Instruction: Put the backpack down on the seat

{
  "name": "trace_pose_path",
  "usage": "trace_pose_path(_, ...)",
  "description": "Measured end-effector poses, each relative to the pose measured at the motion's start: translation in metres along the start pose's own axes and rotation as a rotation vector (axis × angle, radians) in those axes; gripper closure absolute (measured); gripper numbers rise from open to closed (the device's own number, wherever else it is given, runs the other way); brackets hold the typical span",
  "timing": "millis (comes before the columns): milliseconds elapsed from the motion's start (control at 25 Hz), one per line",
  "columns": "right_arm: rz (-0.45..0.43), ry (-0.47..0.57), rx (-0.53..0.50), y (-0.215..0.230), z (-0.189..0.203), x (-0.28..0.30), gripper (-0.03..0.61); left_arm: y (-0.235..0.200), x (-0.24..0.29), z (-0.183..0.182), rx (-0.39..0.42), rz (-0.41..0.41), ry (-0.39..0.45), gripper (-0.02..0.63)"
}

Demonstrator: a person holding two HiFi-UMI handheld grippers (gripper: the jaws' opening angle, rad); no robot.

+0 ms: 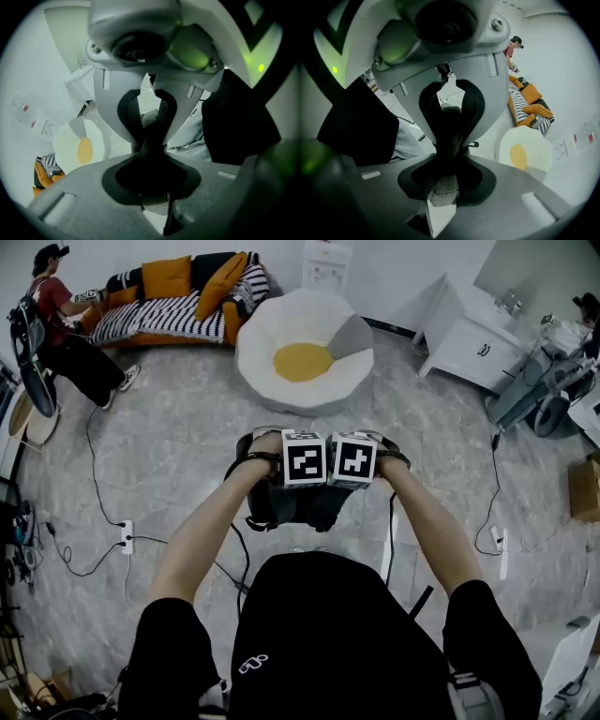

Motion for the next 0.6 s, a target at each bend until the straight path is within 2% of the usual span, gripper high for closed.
trace_pose_path(160,-0.006,-0.002,0.024,0.006,0.005,-0.004,0.483,-0.006,0.0,-0.004,0.005,-0.005,0.008,0.518)
trace_pose_path(440,0.031,-0.018,-0.003,0.029,0.003,-0.02,0.483,-0.028,-0.016,-0.01,0.006,-0.029,0.03,0.518)
trace_pose_path(600,0.056,-0.022,-0.015,0.045,0.003,-0.037,0.482,-0.039,-0.034,-0.01,-0.02,-0.06,0.001,0.517)
Point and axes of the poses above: the fingertips, and each gripper's own axes: x forward along the fingers, y to its right, z out of its underside, the point moved 8 cm from there along -x, backward along the fingers, and after that the axes turned 4 degrees about z, right-handed, at the moved point
